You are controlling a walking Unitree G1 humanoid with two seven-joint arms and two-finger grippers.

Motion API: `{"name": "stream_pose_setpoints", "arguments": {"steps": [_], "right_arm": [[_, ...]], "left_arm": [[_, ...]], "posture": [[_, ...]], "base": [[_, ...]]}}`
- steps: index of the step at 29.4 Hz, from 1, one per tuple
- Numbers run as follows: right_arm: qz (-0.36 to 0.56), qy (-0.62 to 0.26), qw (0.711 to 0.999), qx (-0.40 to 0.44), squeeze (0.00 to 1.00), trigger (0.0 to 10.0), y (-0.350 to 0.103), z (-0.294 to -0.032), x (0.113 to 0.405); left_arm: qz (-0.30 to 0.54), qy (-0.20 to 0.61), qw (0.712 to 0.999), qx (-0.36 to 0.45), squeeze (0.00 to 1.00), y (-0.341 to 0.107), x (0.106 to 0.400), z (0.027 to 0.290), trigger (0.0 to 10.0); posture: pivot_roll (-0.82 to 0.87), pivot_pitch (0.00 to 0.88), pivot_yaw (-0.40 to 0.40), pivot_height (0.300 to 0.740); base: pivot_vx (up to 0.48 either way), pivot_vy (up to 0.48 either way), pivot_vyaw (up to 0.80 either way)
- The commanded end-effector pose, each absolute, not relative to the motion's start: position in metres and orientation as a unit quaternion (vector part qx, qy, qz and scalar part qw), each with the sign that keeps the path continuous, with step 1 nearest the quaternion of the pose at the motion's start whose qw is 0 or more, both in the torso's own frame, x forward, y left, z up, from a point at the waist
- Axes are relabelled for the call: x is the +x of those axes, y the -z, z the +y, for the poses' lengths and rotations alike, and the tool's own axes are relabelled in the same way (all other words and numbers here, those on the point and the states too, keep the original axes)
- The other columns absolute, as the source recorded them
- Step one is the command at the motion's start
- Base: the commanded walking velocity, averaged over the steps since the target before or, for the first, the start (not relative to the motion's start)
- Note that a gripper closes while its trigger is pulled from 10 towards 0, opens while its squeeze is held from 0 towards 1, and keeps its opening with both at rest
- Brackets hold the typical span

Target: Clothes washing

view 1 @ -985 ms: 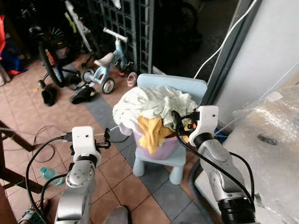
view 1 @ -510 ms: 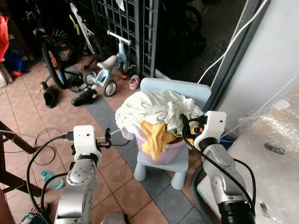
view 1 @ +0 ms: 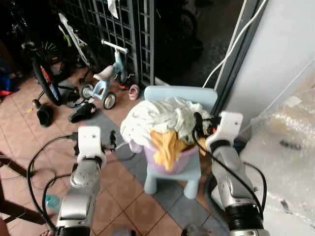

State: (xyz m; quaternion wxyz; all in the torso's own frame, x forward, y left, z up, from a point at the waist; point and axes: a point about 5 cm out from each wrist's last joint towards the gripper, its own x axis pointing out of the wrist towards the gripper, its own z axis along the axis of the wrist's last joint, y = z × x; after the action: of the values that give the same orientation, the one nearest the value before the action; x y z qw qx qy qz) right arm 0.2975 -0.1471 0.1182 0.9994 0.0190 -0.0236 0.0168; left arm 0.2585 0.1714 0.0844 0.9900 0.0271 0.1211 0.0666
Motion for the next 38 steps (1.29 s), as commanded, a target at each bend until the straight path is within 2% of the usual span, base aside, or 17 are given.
{"name": "stream_pose_setpoints", "arguments": {"steps": [1, 3, 6, 11, 13, 17, 24, 33, 38], "right_arm": [[-0.040, -0.005, 0.999, -0.006, 0.00, 10.0, -0.123, -0.154, 0.293], [-0.037, -0.002, 0.999, -0.034, 0.00, 10.0, -0.119, -0.156, 0.288], [-0.018, -0.018, 0.999, -0.030, 0.00, 10.0, -0.107, -0.152, 0.276], [0.006, -0.059, 0.997, -0.044, 0.00, 10.0, -0.096, -0.137, 0.269], [0.016, -0.067, 0.996, -0.058, 0.00, 10.0, -0.094, -0.133, 0.271], [0.074, -0.046, 0.995, -0.039, 0.00, 10.0, -0.079, -0.141, 0.277], [0.110, -0.050, 0.993, -0.019, 0.00, 10.0, -0.072, -0.144, 0.283], [0.136, -0.093, 0.986, -0.030, 0.00, 10.0, -0.067, -0.134, 0.293], [0.174, -0.103, 0.979, -0.029, 0.00, 10.0, -0.057, -0.127, 0.293]], "left_arm": [[0.117, -0.076, 0.990, 0.023, 0.00, -0.089, 0.257, 0.173, 10.0], [0.118, -0.077, 0.990, 0.028, 0.00, -0.088, 0.254, 0.175, 10.0], [0.124, -0.064, 0.990, -0.001, 0.00, -0.084, 0.246, 0.177, 10.0], [0.123, -0.064, 0.990, 0.007, 0.00, -0.083, 0.247, 0.174, 10.0], [0.123, -0.060, 0.991, 0.003, 0.00, -0.083, 0.248, 0.172, 10.0], [0.124, -0.063, 0.990, -0.002, 0.00, -0.087, 0.252, 0.171, 10.0], [0.127, -0.070, 0.989, 0.002, 0.00, -0.085, 0.252, 0.174, 10.0], [0.146, -0.067, 0.987, -0.002, 0.00, -0.079, 0.248, 0.168, 10.0], [0.157, -0.061, 0.986, 0.011, 0.00, -0.077, 0.247, 0.168, 10.0]], "posture": [[0.01, 0.040, 0.056, 0.740], [0.00, 0.053, 0.048, 0.740], [0.00, 0.051, 0.032, 0.740], [0.00, 0.039, 0.004, 0.740], [0.00, 0.033, 0.002, 0.740], [0.00, 0.049, 0.003, 0.740], [-0.01, 0.039, -0.005, 0.740], [0.00, 0.043, -0.009, 0.740], [0.01, 0.038, -0.016, 0.740]], "base": [[0.000, 0.000, 0.00], [0.000, 0.000, 0.00], [0.000, 0.000, 0.00], [0.049, 0.000, 0.00], [0.296, 0.000, 0.00], [0.335, 0.000, 0.00], [0.348, 0.000, 0.00], [0.332, 0.000, 0.00], [0.000, 0.000, 0.00]]}}
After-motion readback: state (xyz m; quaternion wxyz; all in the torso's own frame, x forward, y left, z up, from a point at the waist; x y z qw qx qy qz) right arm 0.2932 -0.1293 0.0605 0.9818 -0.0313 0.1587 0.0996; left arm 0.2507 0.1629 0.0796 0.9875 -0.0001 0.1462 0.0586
